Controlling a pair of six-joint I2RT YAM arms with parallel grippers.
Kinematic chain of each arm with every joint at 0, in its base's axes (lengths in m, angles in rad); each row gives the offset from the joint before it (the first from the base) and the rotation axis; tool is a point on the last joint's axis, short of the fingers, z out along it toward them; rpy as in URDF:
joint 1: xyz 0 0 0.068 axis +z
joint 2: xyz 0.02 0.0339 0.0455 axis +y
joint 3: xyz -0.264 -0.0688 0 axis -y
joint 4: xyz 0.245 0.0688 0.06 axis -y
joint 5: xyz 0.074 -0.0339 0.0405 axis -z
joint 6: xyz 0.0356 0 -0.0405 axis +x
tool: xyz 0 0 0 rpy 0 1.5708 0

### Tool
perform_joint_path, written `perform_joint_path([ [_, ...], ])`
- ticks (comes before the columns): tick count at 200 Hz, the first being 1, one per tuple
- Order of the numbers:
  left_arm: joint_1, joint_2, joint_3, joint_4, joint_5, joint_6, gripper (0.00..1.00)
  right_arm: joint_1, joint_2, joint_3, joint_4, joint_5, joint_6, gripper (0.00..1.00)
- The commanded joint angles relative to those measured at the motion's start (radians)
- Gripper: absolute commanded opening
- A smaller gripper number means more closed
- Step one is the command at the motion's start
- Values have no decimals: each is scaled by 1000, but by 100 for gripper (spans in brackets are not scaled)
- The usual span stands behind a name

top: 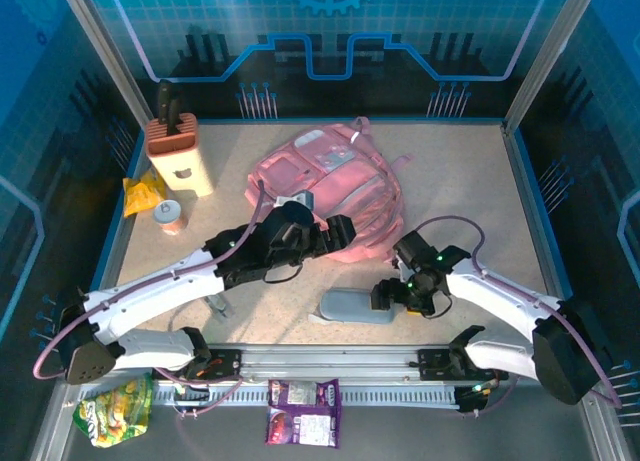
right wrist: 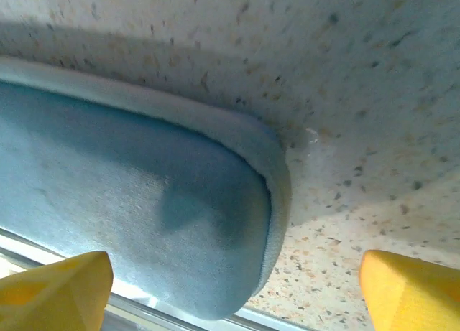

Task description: Pack the student bag

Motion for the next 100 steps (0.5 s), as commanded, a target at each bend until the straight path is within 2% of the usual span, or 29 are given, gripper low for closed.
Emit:
perform_joint_path([
  [1, -8, -52, 13, -22, -56, -41, 99, 48, 5, -20, 119, -56, 82, 86],
  [31, -8, -81, -7, -22, -68, -59, 99, 146, 52, 8, 208, -47, 127, 85],
  [68, -3, -99, -28, -54, -148, -49, 99, 255, 92, 40, 335, -32, 189, 86],
  [82, -1, -93, -21, -35, -134, -45, 99, 272, 89, 59, 323, -13, 149, 87],
  [100, -3, -75, 6, -41, -120, -50, 99, 273, 60, 95, 217, 51, 36, 91],
])
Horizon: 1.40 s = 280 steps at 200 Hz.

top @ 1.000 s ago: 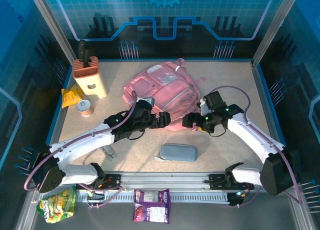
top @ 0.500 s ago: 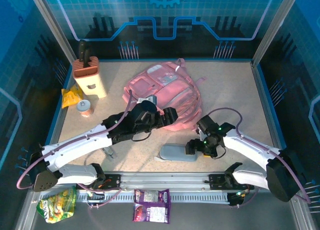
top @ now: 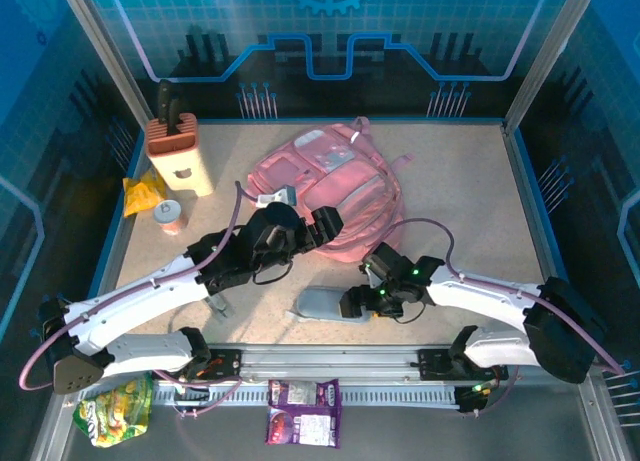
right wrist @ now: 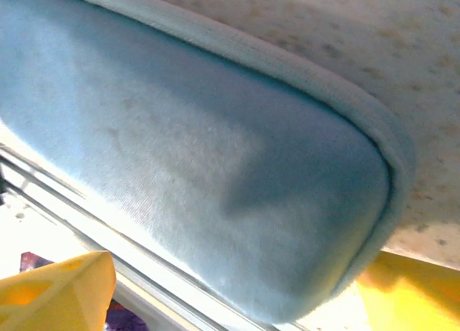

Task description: Pack the student bag

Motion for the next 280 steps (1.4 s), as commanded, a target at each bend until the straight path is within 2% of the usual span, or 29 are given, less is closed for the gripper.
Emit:
perform_joint_path([
  [1, -3, 7, 15, -20, -18, -11, 99, 12, -32, 63, -64, 76, -102, 92],
  [17, -2, 19, 37, -40, -15, -4, 99, 1, -63, 83, -141, 141, -211, 100],
  [30, -2, 21, 30, -40, -22, -3, 99, -17, -51, 110, -183, 183, -274, 100],
  [78, -3, 60, 68, -60, -8, -9, 99, -3, 80, 184, -63, 98, -533, 100],
  [112, -4, 53, 75, -88, -9, -6, 99, 11, 171, 195, 28, 43, -644, 100],
  [141, -2, 35, 38, -85, -39, 0, 99, 46, 197, 181, 84, -16, -658, 100],
  [161, 1, 20, 27, -132, -100, 10, 99, 73, 178, 143, 121, -34, -644, 100],
  [196, 25, -42, -61, -150, -130, 26, 99, 142, 153, 103, 143, 1, -610, 100],
  [246, 71, -158, -195, -170, -146, 30, 99, 286, 174, 114, 121, 190, -548, 100],
  [280, 80, -214, -244, -188, -173, 46, 99, 361, 256, 182, 52, 344, -556, 100],
])
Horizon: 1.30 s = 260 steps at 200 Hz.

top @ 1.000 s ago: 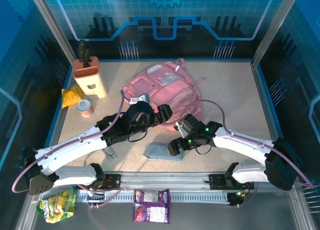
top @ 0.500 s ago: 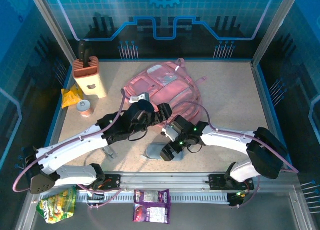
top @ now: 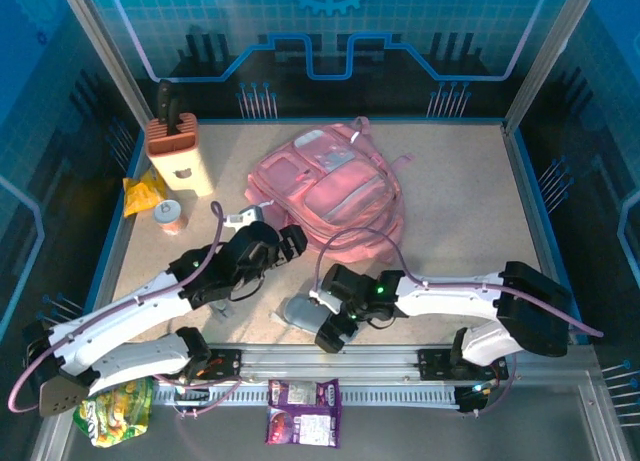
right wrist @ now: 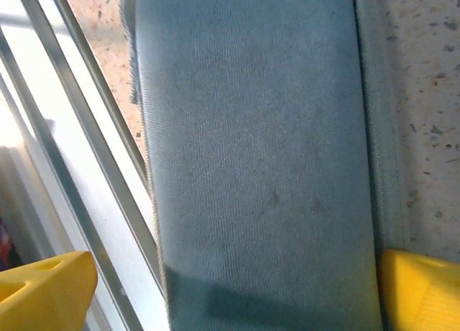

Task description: Pack the student bag

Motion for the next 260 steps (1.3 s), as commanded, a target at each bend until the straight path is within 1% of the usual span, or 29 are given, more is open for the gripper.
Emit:
perform_joint_path([
  [1, 11, -42, -35, -30, -48, 31, 99, 44, 58, 50, -58, 146, 12, 100],
  [27, 18, -66, -51, -43, -52, 38, 99, 77, 109, 93, -91, 228, 18, 100],
  [55, 23, -77, -62, -50, -50, 38, 99, 90, 135, 112, -109, 251, 5, 100],
  [69, 24, -76, -64, -50, -44, 38, 99, 99, 129, 121, -151, 309, -2, 100],
  [98, 28, -76, -68, -50, -43, 37, 99, 99, 92, 122, -193, 350, -9, 100],
  [100, 28, -77, -68, -51, -43, 38, 99, 98, 91, 148, -198, 354, -8, 100],
  [108, 30, -77, -68, -51, -42, 37, 99, 99, 91, 159, -212, 361, -6, 99],
  [142, 34, -76, -73, -54, -44, 38, 99, 99, 127, 147, -177, 311, -35, 100],
  [164, 38, -77, -76, -56, -42, 41, 99, 78, 143, 154, -168, 285, -50, 100],
  [186, 41, -77, -77, -57, -38, 41, 99, 64, 131, 169, -188, 316, -63, 100],
  [213, 47, -77, -88, -54, -42, 40, 99, 45, 111, 161, -202, 296, -86, 100],
  [260, 60, -78, -91, -64, -40, 37, 99, 14, 137, 137, -168, 203, -86, 99],
])
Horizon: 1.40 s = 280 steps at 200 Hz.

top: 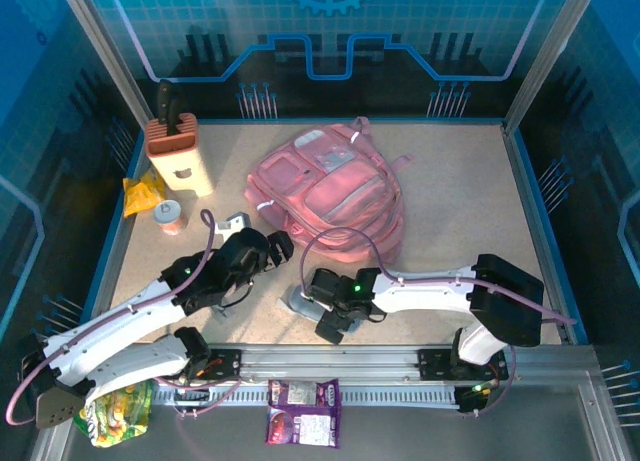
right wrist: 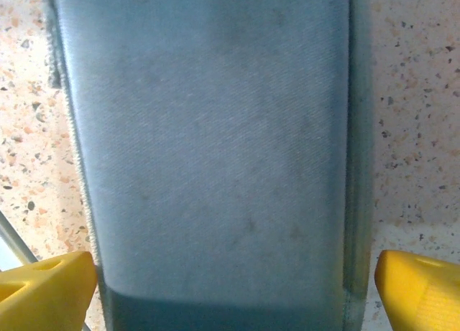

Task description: Pack the student bag

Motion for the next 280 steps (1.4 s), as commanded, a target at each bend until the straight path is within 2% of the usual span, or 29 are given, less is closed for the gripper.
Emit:
perform_joint_path([
  [1, 13, -13, -13, -29, -17, 13, 99, -12, 7, -3, 7, -71, -13, 100],
  [60, 26, -13, -19, -33, -6, 12, 99, -7, 48, -6, 30, -64, -1, 100],
  [105, 36, -12, -23, -18, 3, 21, 99, -9, 45, -7, 11, -7, 7, 85],
  [140, 41, -13, -23, -16, 4, 27, 99, -12, 9, -6, 1, -3, 18, 80],
  [179, 59, -12, -1, -10, 0, 96, 99, -29, -69, -7, -11, -36, 35, 78],
  [206, 83, -10, 21, 10, 7, 182, 99, -55, -143, -7, -41, -51, 62, 77],
  [235, 123, 23, 64, 86, 31, 394, 99, -124, -253, -39, -97, -85, 124, 76],
  [280, 177, 240, 228, 90, 114, 707, 99, -294, -397, -49, -240, -122, 266, 77],
])
